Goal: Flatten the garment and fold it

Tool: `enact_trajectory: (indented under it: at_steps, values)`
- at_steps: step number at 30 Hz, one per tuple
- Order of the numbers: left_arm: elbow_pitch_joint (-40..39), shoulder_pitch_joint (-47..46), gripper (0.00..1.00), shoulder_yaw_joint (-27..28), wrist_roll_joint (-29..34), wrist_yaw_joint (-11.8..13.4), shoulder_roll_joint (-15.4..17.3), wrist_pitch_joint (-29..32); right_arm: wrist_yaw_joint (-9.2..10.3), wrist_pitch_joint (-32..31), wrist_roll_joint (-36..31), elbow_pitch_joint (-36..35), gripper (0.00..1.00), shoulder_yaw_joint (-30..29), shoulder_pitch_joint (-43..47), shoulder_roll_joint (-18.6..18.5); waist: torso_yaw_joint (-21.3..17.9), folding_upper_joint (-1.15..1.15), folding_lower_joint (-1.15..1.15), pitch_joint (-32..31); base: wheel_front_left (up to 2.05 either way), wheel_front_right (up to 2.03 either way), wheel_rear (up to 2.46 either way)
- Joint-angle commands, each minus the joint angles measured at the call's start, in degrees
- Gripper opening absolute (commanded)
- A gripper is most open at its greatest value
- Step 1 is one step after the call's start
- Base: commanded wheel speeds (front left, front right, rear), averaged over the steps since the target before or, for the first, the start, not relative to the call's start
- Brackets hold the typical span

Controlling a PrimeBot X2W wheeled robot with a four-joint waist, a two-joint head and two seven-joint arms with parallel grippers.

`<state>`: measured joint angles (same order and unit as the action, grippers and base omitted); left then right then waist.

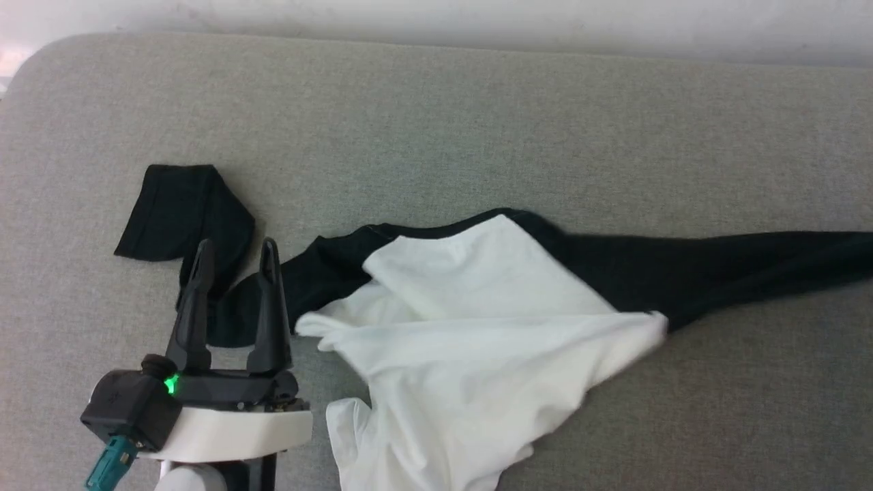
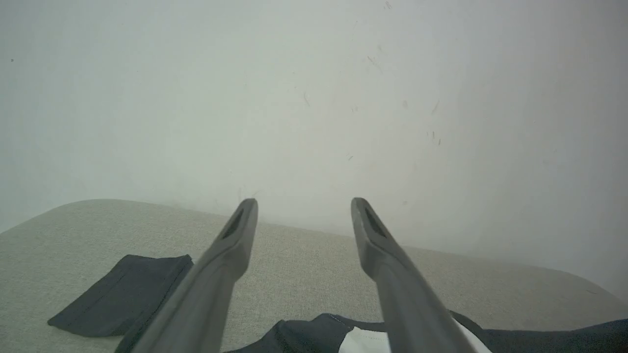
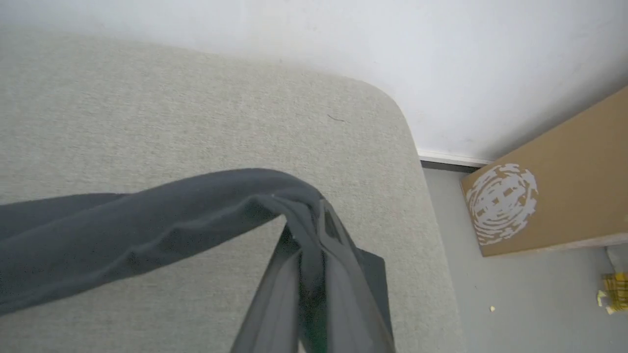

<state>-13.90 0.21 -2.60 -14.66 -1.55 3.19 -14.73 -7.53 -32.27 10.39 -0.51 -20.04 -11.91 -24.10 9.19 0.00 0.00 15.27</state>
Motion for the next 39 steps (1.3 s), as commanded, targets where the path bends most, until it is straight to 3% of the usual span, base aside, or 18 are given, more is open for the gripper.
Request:
enact_trajectory:
  at_steps: [1, 9, 16, 17, 18, 19, 20, 24, 29, 34, 39]
  values:
    - [0.35, 0.77, 1.0, 0.11, 0.18, -0.49, -0.24, -0.27, 0.04, 0.23, -1.53, -0.09, 0.0, -2.59, 2.28, -0.78, 0.25, 0.0, 0.0, 0.02, 0.0, 0.0, 0.0]
    - [1.48, 1.42, 1.0, 0.6, 0.67, -1.12, -0.2, -0.27, 0.04, 4.91, -10.74, 5.73, 0.0, -12.8, 9.18, -4.0, 2.12, 0.0, 0.0, 0.3, 0.0, 0.0, 0.0]
    - [2.02, 2.16, 1.0, 0.68, 0.98, -1.31, -0.06, -0.27, 0.04, 9.73, -15.58, 12.67, 0.0, -15.16, 10.44, -3.21, 2.54, 0.0, 0.0, -0.57, 0.0, 0.0, 0.0]
    - [2.22, 2.46, 1.0, 0.72, 0.96, -1.29, 0.07, -0.27, 0.04, 11.65, -15.87, 14.2, 0.44, -14.95, 9.35, -1.9, 2.23, 0.0, 0.0, -1.05, 0.0, 0.0, 0.0]
    - [2.22, 2.46, 1.0, 0.72, 0.96, -1.29, 0.07, -0.27, 0.04, 11.65, -15.87, 14.2, 0.44, -14.95, 9.35, -1.9, 2.23, 0.0, 0.0, -1.05, 0.0, 0.0, 0.0]
    - [2.32, 2.59, 1.0, 0.73, 0.94, -1.27, 0.15, -0.27, 0.04, 12.48, -15.91, 14.72, 0.96, -14.37, 8.79, -1.42, 2.0, 0.0, 0.0, -1.28, 0.0, 0.0, 0.0]
    - [2.42, 2.69, 1.0, 0.74, 0.9, -1.26, 0.24, -0.24, 0.04, 13.11, -15.78, 15.14, 1.0, -13.48, 8.26, -1.01, 1.71, 0.0, 0.0, -1.59, 0.0, 0.0, 0.0]
    - [2.64, 3.0, 1.0, 0.66, 0.77, -1.15, 0.44, -0.07, 0.04, 13.53, -12.96, 14.14, 1.0, -10.08, 6.12, -0.19, 0.71, 0.0, 0.0, -3.11, 0.0, 0.0, 0.0]
    - [2.3, 3.49, 1.0, 0.55, 0.75, -0.86, 0.62, 0.07, 0.04, 9.19, -3.64, 4.98, 1.0, -3.41, 4.57, 1.63, -0.07, 0.0, 0.0, -4.74, 0.0, 0.0, 0.0]
    - [1.61, 3.74, 1.0, 0.09, 0.66, -0.72, 0.63, 0.3, 0.04, 1.54, 6.71, -6.06, 1.0, 8.18, 6.39, 3.53, 0.37, 0.0, 0.0, -5.03, 0.0, 0.0, 0.0]
    - [1.29, 3.67, 1.0, -0.08, 0.39, -0.54, 0.69, 0.48, 0.04, -5.12, 13.53, -11.18, 1.0, 21.44, 9.05, 1.94, 2.11, 0.0, 0.0, -4.11, 0.0, 0.0, 0.0]
